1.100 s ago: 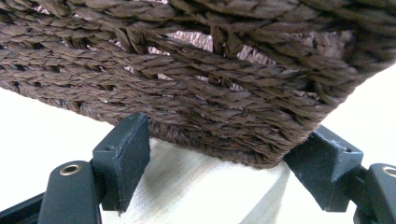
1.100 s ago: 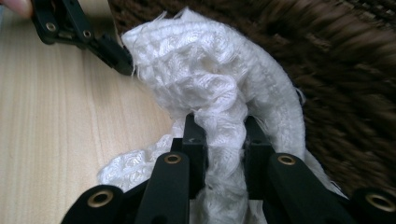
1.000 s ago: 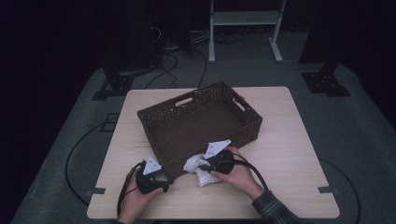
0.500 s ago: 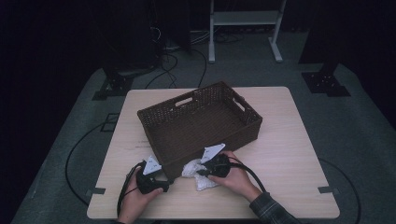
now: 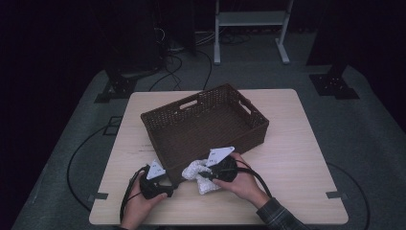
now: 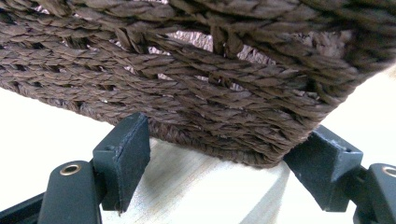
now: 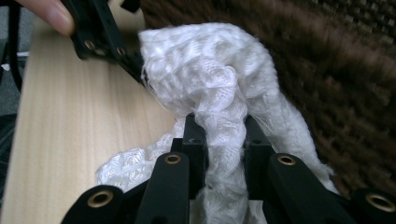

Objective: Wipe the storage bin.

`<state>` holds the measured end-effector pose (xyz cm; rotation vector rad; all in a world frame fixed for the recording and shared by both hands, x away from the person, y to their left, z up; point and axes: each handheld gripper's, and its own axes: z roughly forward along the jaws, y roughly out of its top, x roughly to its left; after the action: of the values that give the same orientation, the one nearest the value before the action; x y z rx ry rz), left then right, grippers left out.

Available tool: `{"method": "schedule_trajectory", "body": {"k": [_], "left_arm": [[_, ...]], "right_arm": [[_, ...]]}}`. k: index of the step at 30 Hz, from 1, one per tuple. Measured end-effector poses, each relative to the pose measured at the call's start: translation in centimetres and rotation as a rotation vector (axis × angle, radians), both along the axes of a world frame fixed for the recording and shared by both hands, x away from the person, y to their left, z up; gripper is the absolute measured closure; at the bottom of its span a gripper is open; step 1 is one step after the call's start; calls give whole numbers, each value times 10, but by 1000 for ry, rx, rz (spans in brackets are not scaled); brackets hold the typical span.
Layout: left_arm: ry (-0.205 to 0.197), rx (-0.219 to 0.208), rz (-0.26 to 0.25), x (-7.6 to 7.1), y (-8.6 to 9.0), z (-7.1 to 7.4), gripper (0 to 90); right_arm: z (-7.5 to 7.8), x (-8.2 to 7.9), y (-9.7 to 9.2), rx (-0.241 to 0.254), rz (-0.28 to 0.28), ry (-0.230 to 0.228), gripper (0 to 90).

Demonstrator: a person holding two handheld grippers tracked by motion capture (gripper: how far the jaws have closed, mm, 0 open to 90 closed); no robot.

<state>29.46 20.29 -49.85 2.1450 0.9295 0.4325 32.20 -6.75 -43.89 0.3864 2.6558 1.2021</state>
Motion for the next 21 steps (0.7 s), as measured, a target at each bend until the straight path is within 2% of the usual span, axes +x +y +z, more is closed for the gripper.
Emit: {"method": "schedule_trajectory", "body": {"k": [7,12,21], "left_arm": [[-1,0,0,0,0,0,238],[-1,0,0,0,0,0,238],[0,0,0,0,0,0,239]], "right_arm": [[14,-8,4,35,21,-34,759],[19,-9,6,46,26,-39,759],[-1,-2,20,-4,34,8,758]]}}
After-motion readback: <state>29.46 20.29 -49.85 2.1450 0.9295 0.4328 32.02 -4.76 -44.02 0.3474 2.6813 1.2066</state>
